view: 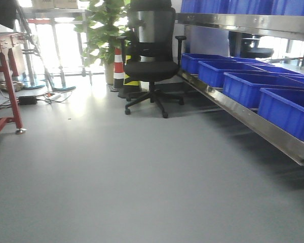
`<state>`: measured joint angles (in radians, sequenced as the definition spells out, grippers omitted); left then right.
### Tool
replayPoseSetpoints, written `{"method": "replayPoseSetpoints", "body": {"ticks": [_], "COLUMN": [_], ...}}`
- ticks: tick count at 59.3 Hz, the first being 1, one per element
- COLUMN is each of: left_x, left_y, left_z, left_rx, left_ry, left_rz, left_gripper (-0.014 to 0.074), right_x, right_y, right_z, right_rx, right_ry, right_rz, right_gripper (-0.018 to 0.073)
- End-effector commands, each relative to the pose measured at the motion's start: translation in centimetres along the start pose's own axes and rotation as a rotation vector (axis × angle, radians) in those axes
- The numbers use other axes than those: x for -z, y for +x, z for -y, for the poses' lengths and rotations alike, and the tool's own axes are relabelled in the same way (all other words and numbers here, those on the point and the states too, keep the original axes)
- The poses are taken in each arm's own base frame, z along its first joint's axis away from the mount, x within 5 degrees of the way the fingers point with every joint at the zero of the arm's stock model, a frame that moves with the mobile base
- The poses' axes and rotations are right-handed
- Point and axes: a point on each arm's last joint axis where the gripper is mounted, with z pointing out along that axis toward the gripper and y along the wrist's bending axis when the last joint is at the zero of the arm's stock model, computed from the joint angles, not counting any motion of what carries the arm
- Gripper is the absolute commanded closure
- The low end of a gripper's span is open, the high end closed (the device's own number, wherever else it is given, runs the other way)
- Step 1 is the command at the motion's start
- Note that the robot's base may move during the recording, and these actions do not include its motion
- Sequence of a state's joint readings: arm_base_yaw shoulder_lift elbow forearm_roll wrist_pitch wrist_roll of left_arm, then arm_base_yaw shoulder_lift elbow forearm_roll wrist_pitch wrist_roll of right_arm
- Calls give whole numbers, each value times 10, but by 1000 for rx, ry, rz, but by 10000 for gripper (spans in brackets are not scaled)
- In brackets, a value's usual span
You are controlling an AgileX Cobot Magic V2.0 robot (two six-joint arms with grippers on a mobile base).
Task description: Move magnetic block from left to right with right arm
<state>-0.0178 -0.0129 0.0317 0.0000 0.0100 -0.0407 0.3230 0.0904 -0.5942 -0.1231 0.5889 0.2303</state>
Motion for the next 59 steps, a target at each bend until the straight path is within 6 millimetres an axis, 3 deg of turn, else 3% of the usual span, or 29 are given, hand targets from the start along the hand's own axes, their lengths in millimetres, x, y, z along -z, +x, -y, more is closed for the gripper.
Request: {"method": "replayPoseSetpoints", "body": {"ticks": [1,59], "left_x": [1,1], "left_y": [-6,-6], "left_z": [0,0], "left_rx": [7,7], "left_ry": [7,7], "left_rz": [98,98], "left_gripper": [713,713], "right_x": [1,1], "right_y": [-16,-16], "right_z": [-2,-2], "right_rx": [19,19], "right_ry": [-8,-8], "right_rz": [99,99], "right_gripper": [402,402]}}
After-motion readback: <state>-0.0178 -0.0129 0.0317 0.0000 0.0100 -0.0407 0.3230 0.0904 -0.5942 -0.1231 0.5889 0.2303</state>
